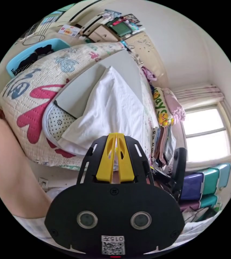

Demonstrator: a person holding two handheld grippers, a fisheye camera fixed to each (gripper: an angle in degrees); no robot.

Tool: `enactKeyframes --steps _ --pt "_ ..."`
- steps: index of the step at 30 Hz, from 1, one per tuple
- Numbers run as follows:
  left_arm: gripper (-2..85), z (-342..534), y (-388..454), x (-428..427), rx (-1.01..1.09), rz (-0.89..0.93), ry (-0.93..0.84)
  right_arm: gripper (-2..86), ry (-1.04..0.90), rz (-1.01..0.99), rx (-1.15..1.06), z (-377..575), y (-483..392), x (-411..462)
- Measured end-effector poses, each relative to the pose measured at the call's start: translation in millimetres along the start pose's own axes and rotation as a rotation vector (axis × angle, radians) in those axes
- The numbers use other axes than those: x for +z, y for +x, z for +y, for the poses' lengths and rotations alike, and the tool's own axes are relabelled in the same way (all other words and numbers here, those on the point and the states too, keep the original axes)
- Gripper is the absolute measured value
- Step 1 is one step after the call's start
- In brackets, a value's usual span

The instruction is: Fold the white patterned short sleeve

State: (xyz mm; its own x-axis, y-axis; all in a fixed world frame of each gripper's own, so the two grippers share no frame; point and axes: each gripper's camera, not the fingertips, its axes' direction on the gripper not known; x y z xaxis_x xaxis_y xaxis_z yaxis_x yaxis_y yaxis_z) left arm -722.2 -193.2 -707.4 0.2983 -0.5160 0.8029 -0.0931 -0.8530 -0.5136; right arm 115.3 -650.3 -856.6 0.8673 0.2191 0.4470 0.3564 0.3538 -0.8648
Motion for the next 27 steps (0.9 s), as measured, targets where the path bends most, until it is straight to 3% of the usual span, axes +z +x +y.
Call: enactKeyframes --steps 3,6,13,16,18,24,27 --pt "-0.8 -8 -6 -17 0.072 0.126 0.042 4.8 -0.010 -0.055 0.034 4 23 24" --pt "-0.8 -19 -14 -29 0.085 0.124 0.074 4.5 -0.001 -0.034 -0.113 13 33 48" --pt "0.0 -51 -28 -23 0.099 0.157 0.122 4.1 0.042 -0.094 -0.167 31 74 102" --pt "3.5 -77 -25 -11 0.112 0.064 0.128 3.3 0.013 -0.195 -0.211 31 106 125" --pt "7.6 -96 -19 -1 0.139 -0.031 0.121 3.7 -0.013 -0.366 -0.200 26 143 134" --pt "12.3 -164 -3 43 0.241 -0.070 0.058 10.7 0.366 -0.350 -0.060 10 251 79" --pt "13.6 -193 -4 74 0.241 -0.157 0.011 13.1 0.376 -0.295 -0.048 -28 291 81"
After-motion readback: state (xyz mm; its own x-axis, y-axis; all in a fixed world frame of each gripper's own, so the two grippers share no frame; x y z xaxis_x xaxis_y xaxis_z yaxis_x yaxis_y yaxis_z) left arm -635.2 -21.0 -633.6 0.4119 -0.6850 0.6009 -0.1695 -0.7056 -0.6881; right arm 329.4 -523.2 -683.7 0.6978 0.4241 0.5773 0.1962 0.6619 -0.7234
